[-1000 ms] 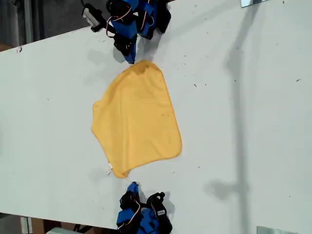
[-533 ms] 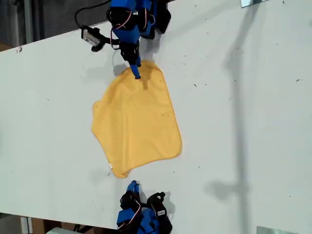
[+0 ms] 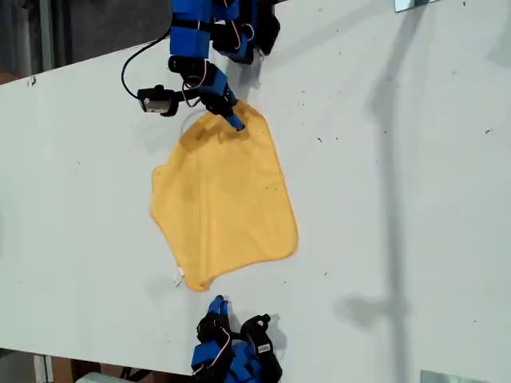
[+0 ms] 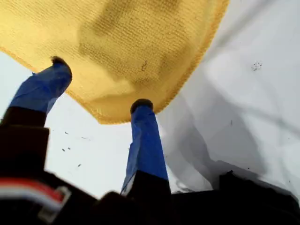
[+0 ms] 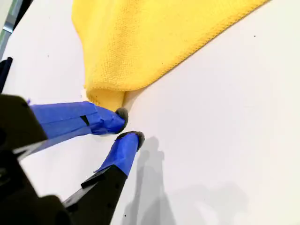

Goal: Grasp corners of a square towel and fold twice.

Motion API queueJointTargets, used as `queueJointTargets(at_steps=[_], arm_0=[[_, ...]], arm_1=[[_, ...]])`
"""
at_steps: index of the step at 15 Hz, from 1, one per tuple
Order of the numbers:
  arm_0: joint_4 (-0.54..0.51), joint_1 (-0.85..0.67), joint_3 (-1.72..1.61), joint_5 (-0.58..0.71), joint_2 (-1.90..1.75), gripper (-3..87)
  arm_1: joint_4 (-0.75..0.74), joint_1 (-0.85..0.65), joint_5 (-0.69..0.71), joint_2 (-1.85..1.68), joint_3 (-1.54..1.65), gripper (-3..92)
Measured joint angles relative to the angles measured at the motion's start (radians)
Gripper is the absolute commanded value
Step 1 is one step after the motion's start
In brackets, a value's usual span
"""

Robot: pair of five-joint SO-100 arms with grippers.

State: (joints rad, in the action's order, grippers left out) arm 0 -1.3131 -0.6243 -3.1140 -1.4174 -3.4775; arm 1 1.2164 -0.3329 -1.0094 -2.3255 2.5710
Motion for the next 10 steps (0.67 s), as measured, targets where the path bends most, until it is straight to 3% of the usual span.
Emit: queueJointTargets(at_steps=[5, 10], arm_0=[[0.0, 0.006, 0.0, 0.0, 0.0, 5.7], [0.0, 0.006, 0.0, 0.0, 0.0, 5.7]], arm_1=[[-0.034, -0.087, -0.005, -0.014, 0.037, 28.7], [0.043, -0.064, -0.204, -0.183, 0.133, 28.7]])
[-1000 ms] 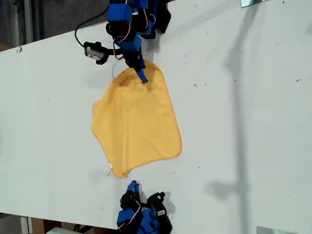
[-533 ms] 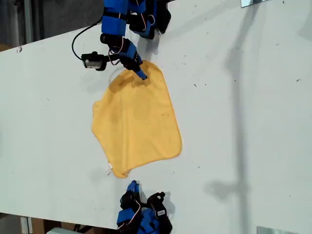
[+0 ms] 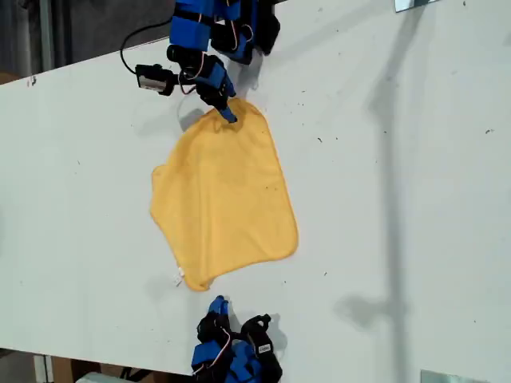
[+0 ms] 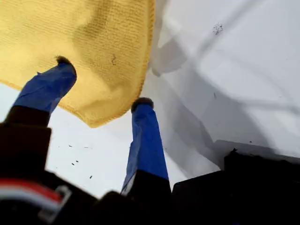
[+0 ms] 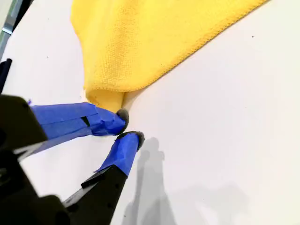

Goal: Grasp corners of a square towel and fold twice.

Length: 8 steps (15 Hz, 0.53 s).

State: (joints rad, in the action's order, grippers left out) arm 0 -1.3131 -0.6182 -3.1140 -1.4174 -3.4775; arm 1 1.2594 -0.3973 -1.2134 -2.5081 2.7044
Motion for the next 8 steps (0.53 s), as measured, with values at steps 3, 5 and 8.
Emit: queueJointTargets(at_steps=[3, 5, 8], arm_0=[[0.0, 0.0, 0.0, 0.0, 0.0, 5.8], [0.0, 0.0, 0.0, 0.0, 0.0, 5.8], [0.0, 0.003, 0.0, 0.0, 0.0, 5.8]], arm_1=[[0.018, 0.158, -0.179, -0.043, 0.032, 27.6], [-0.005, 0.242, -0.261, -0.044, 0.043, 27.2], [-0.029, 0.287, -0.307, -0.029, 0.051, 19.4]])
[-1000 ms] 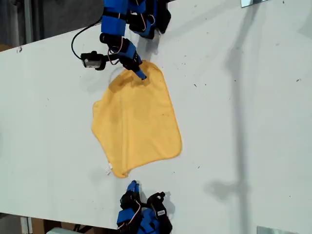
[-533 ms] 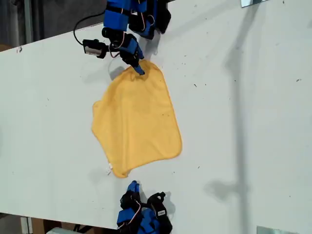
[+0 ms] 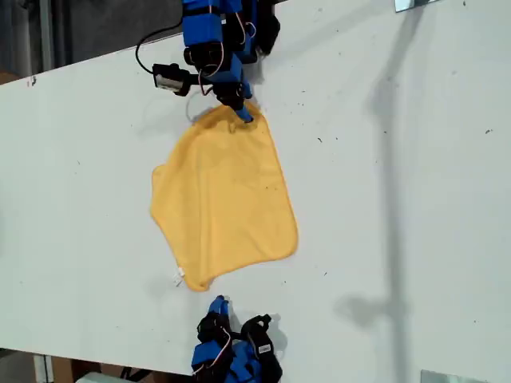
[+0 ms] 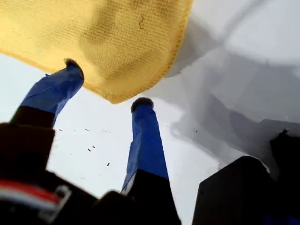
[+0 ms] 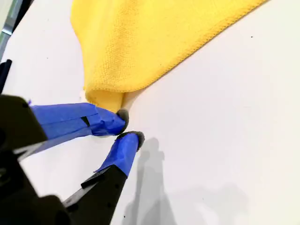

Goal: Grasp corners of a square towel and fold twice.

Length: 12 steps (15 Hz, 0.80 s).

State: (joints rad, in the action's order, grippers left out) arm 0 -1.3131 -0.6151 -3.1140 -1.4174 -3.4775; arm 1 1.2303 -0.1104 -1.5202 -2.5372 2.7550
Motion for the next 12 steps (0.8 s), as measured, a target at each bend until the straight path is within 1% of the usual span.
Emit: queueJointTargets(at_steps=[2, 3, 4, 5, 6, 7, 8, 9, 12], arm_0=[[0.0, 0.0, 0.0, 0.0, 0.0, 5.9], [0.0, 0.0, 0.0, 0.0, 0.0, 5.9], [0.0, 0.0, 0.0, 0.0, 0.0, 5.9], [0.0, 0.0, 0.0, 0.0, 0.0, 5.9], [0.0, 0.0, 0.0, 0.0, 0.0, 5.8], [0.0, 0.0, 0.0, 0.0, 0.0, 5.8], [0.0, 0.0, 0.0, 0.0, 0.0, 5.8], [0.0, 0.0, 0.0, 0.0, 0.0, 5.8], [0.0, 0.011, 0.0, 0.0, 0.0, 5.2]], arm_1=[[0.0, -0.002, -0.017, 0.015, 0.003, 22.7], [0.025, 0.002, -0.035, 0.02, 0.005, 22.8], [0.025, 0.0, -0.037, 0.038, 0.003, 21.1], [0.02, 0.0, -0.037, 0.094, 0.002, 15.9], [0.014, -0.005, -0.037, 0.153, -0.009, 12.7], [-0.009, -0.006, -0.037, 0.204, -0.029, 6.1], [-0.02, -0.006, -0.037, 0.268, -0.058, 2.3], [-0.026, -0.006, -0.034, 0.322, -0.081, -0.1], [-0.035, -0.009, -0.018, 0.359, -0.094, -0.1]])
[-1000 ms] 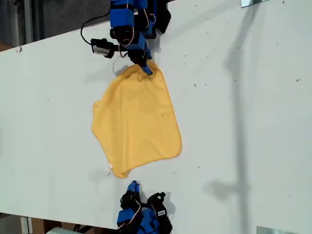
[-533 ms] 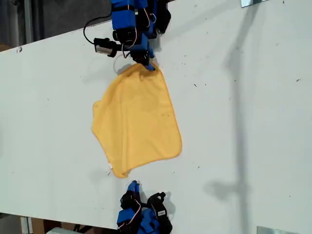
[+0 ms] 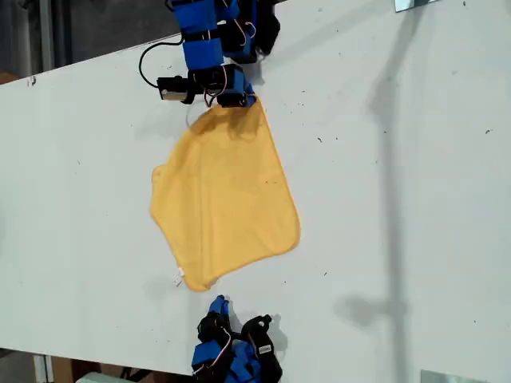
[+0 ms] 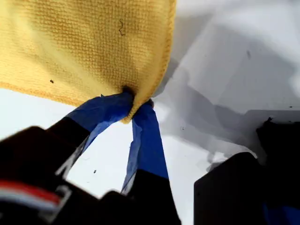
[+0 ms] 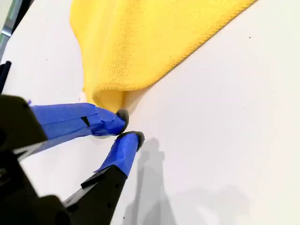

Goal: Grasp corners of a square towel and fold twice.

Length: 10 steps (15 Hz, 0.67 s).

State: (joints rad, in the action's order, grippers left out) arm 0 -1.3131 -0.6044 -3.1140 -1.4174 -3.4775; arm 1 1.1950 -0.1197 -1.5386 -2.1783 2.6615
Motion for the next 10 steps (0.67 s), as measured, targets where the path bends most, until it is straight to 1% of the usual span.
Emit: queueJointTargets(at_steps=[2, 3, 5, 6, 7, 8, 10], arm_0=[[0.009, 0.037, 0.0, -0.008, 0.0, 3.4], [0.025, 0.095, 0.015, -0.038, 0.002, 2.3], [0.067, 0.296, 0.049, -0.164, 0.063, -0.4], [0.104, 0.396, 0.112, -0.241, 0.184, 0.0], [0.13, 0.459, 0.212, -0.296, 0.385, 1.6], [0.13, 0.515, 0.379, -0.333, 0.657, 5.3], [0.058, 0.591, 0.844, -0.347, 1.296, 10.3]], arm_1=[[0.0, 0.0, 0.003, 0.0, 0.0, -0.1], [0.0, 0.005, 0.006, 0.0, 0.0, -0.1], [-0.011, 0.009, 0.025, 0.0, 0.0, -0.1], [-0.012, 0.009, 0.032, 0.0, 0.0, -0.1], [-0.012, 0.009, 0.04, 0.0, 0.0, -0.1], [-0.017, 0.009, 0.041, 0.0, 0.0, -0.1], [-0.017, 0.011, 0.048, 0.0, 0.0, -0.1]])
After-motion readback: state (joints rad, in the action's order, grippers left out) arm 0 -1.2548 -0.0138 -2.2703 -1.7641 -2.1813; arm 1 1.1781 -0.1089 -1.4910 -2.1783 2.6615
